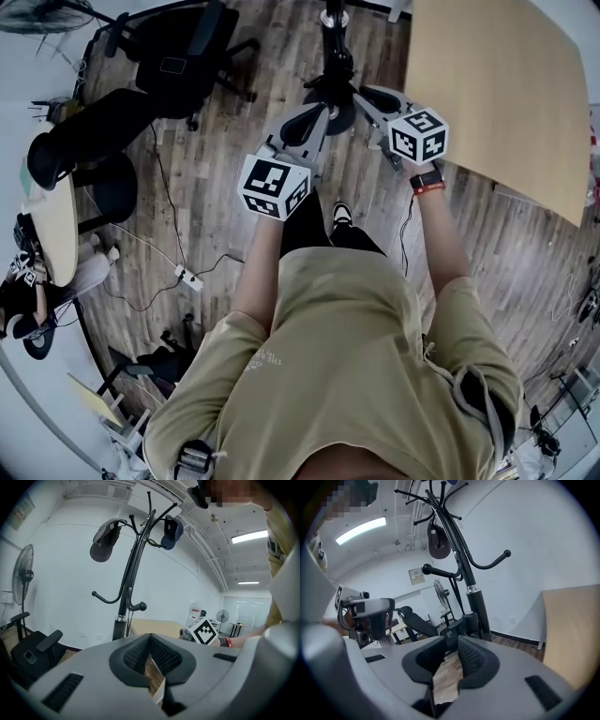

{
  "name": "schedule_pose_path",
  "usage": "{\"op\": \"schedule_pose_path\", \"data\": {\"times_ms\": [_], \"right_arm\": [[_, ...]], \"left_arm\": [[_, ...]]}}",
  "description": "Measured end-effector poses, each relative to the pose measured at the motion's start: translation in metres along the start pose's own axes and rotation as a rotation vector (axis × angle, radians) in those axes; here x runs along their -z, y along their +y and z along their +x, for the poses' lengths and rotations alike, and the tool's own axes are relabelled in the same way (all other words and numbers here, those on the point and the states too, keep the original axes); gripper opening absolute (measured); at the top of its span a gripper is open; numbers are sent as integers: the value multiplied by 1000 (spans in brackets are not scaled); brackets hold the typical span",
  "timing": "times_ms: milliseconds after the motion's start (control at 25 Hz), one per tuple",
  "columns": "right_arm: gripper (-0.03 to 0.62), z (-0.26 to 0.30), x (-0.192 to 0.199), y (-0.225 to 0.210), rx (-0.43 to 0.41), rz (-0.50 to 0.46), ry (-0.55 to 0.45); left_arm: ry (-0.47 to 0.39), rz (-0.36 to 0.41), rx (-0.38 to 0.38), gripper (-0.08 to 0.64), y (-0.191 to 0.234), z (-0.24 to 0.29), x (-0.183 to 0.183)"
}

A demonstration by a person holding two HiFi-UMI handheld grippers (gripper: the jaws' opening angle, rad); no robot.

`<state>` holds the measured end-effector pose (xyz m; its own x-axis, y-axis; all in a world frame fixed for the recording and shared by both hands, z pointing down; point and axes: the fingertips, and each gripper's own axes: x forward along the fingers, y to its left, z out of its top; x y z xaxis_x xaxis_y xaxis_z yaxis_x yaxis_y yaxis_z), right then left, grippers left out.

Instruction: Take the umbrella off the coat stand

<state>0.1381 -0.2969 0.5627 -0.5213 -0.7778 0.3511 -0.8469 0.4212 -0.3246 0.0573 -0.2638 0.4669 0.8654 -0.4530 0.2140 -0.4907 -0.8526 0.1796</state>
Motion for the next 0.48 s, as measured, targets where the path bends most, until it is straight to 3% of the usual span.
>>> {"op": "schedule_pose_path", "data": {"times_ms": [480], "right_arm": [[207,30,25,-27,-29,-41,72]], "left_arm": [[9,-37,36,25,8,2,7]]}}
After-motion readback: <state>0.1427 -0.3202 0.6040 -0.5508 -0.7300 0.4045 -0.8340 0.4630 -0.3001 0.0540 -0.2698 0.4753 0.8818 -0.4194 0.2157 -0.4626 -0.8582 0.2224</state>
